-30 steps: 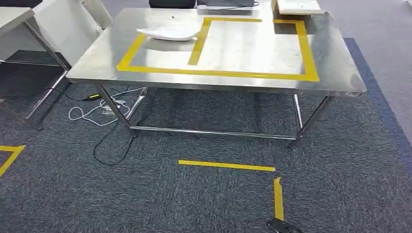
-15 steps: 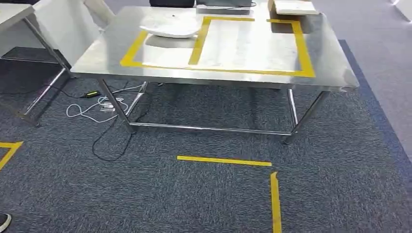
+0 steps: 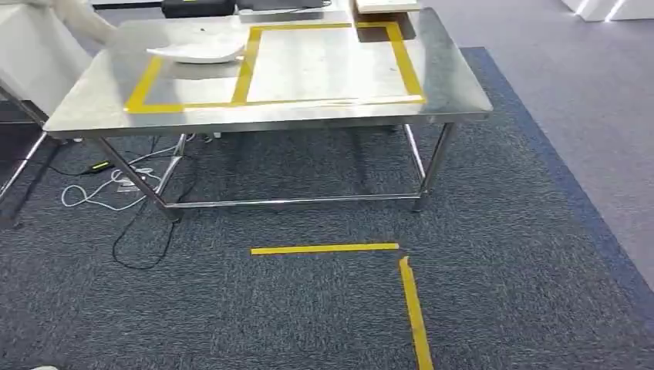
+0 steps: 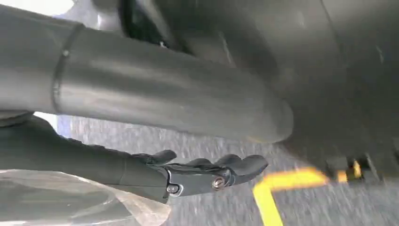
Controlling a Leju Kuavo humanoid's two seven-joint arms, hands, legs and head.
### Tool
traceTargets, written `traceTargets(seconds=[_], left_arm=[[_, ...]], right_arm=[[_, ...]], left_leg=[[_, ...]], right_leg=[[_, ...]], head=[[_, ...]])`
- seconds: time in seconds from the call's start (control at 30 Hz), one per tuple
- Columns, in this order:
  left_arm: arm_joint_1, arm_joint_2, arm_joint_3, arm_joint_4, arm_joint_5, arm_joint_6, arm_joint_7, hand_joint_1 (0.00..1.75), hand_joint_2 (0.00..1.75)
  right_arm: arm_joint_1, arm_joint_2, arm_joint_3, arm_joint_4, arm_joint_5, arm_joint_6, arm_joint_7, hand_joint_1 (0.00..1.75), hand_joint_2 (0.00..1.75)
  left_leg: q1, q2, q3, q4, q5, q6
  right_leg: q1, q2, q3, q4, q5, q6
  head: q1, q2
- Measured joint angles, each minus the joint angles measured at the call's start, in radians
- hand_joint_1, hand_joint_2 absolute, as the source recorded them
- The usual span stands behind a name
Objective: Take the parts from the cabinet and place them on the table.
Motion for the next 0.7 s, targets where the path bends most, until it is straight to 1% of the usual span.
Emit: traceTargets(seconds=[0.03,0.07,0.1,0.13,0.17,0.2,0.23,0.27,0.3,0.33,0.37,0.4,0.43,0.47,0.5,0.53,0.57,0.6,0.63,0.67,0.7], left_arm=[[0.000,0.002,0.011,0.000,0.018,-0.018,-0.001,0.00,0.00],[0.000,0.007,0.027,0.000,0.045,-0.040,0.007,0.00,0.00],[0.001,0.016,0.051,0.000,0.035,-0.071,0.011,0.00,0.00],[0.002,0.025,0.054,0.000,-0.002,-0.100,0.008,0.00,0.00],[0.002,0.037,0.041,0.000,-0.039,-0.120,0.003,0.00,0.00],[0.003,0.048,0.034,0.000,-0.053,-0.128,-0.001,0.00,0.00],[0.006,0.052,0.034,0.000,-0.058,-0.133,-0.004,0.00,0.00],[0.004,0.060,0.034,0.000,-0.061,-0.136,-0.008,0.00,0.00],[0.006,0.064,0.033,0.000,-0.062,-0.137,-0.011,0.00,0.00],[0.011,0.069,0.032,0.000,-0.063,-0.137,-0.011,0.00,0.00],[0.016,0.072,0.031,0.000,-0.072,-0.138,-0.011,0.00,0.00],[0.019,0.074,0.026,0.000,-0.094,-0.143,-0.014,0.00,0.00],[0.019,0.080,0.010,0.000,-0.134,-0.159,-0.023,0.00,0.00],[0.019,0.091,-0.011,0.000,-0.172,-0.176,-0.029,0.00,0.00],[0.018,0.098,-0.037,0.000,-0.187,-0.189,-0.029,0.00,0.00],[0.019,0.106,-0.051,0.000,-0.184,-0.187,-0.021,0.00,0.00],[0.021,0.119,-0.052,0.000,-0.173,-0.169,-0.007,0.00,0.00],[0.025,0.137,-0.051,0.000,-0.155,-0.140,0.008,0.00,0.00],[0.028,0.152,-0.045,0.000,-0.132,-0.103,0.015,0.00,0.00],[0.028,0.173,-0.035,0.000,-0.116,-0.070,0.014,0.00,0.00],[0.027,0.191,-0.017,-0.001,-0.106,-0.009,-0.005,0.00,0.00]], right_arm=[[0.004,0.000,0.003,0.000,-0.005,0.001,-0.008,0.00,0.00],[0.007,0.003,0.003,0.000,-0.014,0.000,-0.017,0.00,0.00],[0.010,0.003,0.003,0.000,-0.021,-0.009,-0.026,0.00,0.00],[0.015,0.003,0.002,0.000,-0.023,-0.016,-0.033,0.00,0.00],[0.023,0.003,0.002,0.000,-0.024,-0.022,-0.038,0.00,0.00],[0.032,0.003,0.002,0.000,-0.024,-0.024,-0.041,0.00,0.00],[0.040,0.000,0.002,0.000,-0.025,-0.026,-0.043,0.00,0.00],[0.045,-0.001,0.002,0.001,-0.026,-0.026,-0.047,0.00,0.00],[0.044,-0.002,0.002,0.000,-0.027,-0.027,-0.047,0.00,0.00],[0.040,-0.003,0.002,0.000,-0.027,-0.027,-0.048,0.00,0.00],[0.039,-0.003,0.002,0.000,-0.029,-0.027,-0.049,0.00,0.00],[0.041,-0.003,0.002,0.000,-0.032,-0.029,-0.050,0.00,0.00],[0.043,-0.004,0.002,0.000,-0.040,-0.034,-0.059,0.00,0.00],[0.049,-0.007,0.001,0.000,-0.048,-0.042,-0.069,0.00,0.00],[0.055,-0.011,-0.001,0.000,-0.059,-0.051,-0.081,0.00,0.00],[0.063,-0.015,-0.005,0.000,-0.059,-0.063,-0.087,0.00,0.00],[0.071,-0.024,-0.007,0.000,-0.047,-0.080,-0.091,0.00,0.00],[0.076,-0.029,-0.006,0.000,-0.032,-0.107,-0.101,0.00,0.00],[0.082,-0.034,-0.004,0.000,-0.020,-0.147,-0.114,0.00,0.00],[0.090,-0.038,-0.003,0.000,-0.024,-0.179,-0.120,0.00,0.00],[0.103,-0.046,-0.005,0.001,-0.034,-0.214,-0.122,0.00,0.00]], left_leg=[[0.000,-0.024,0.054,-0.100,0.043,0.007],[0.001,-0.073,0.092,-0.171,0.061,0.014],[0.005,-0.098,0.100,-0.201,0.053,0.016],[0.002,-0.085,0.095,-0.197,0.053,0.012],[-0.001,-0.077,0.093,-0.194,0.053,0.013],[-0.003,-0.068,0.094,-0.194,0.057,0.017],[0.004,-0.054,0.095,-0.206,0.070,0.024],[0.006,-0.036,0.091,-0.211,0.077,0.030],[0.005,-0.025,0.084,-0.211,0.081,0.037],[0.003,-0.009,0.078,-0.211,0.084,0.039],[0.000,0.009,0.072,-0.211,0.088,0.040],[-0.001,0.025,0.066,-0.210,0.091,0.041],[-0.002,0.039,0.061,-0.209,0.094,0.040],[-0.003,0.053,0.059,-0.209,0.096,0.040],[-0.004,0.064,0.059,-0.209,0.097,0.038],[-0.005,0.074,0.059,-0.208,0.097,0.037],[-0.006,0.086,0.062,-0.207,0.097,0.036],[-0.011,0.097,0.061,-0.204,0.096,0.030],[-0.011,0.106,0.060,-0.202,0.097,0.023],[-0.011,0.115,0.060,-0.202,0.098,0.020],[-0.010,0.131,0.062,-0.204,0.100,0.015]], right_leg=[[0.000,0.015,-0.003,0.000,0.005,0.003],[-0.001,0.026,-0.006,0.000,0.009,0.006],[0.006,0.039,-0.014,0.006,0.013,0.012],[0.002,0.050,-0.020,0.005,0.020,0.020],[-0.001,0.060,-0.023,0.002,0.025,0.027],[-0.004,0.070,-0.024,-0.003,0.031,0.036],[0.000,0.077,-0.042,-0.005,0.035,0.044],[0.002,0.033,-0.048,0.012,0.015,0.043],[0.003,-0.006,-0.066,0.060,-0.026,0.044],[0.003,-0.026,-0.096,0.135,-0.074,0.048],[0.003,-0.035,-0.126,0.218,-0.117,0.051],[0.003,-0.039,-0.147,0.282,-0.145,0.055],[0.002,-0.041,-0.145,0.304,-0.149,0.056],[0.003,-0.043,-0.115,0.277,-0.132,0.056],[0.003,-0.048,-0.066,0.212,-0.104,0.054],[0.005,-0.063,-0.004,0.120,-0.071,0.048],[0.011,-0.110,0.062,0.019,-0.045,0.038],[0.022,-0.159,0.082,-0.028,-0.065,0.028],[0.022,-0.142,0.084,-0.028,-0.055,0.016],[0.024,-0.132,0.076,-0.027,-0.053,0.012],[0.025,-0.120,0.065,-0.026,-0.051,0.008]], head=[[-0.001,0.000],[-0.002,0.000],[0.001,0.000],[0.001,0.000],[-0.001,0.000],[0.000,0.000],[0.000,0.000],[0.002,0.000],[0.012,0.000],[0.015,0.000],[0.013,0.000],[0.014,0.000],[0.014,0.000],[0.014,0.000],[0.015,0.000],[0.015,0.000],[0.014,0.000],[0.016,0.000],[0.012,0.000],[0.012,0.000],[0.013,0.000]])
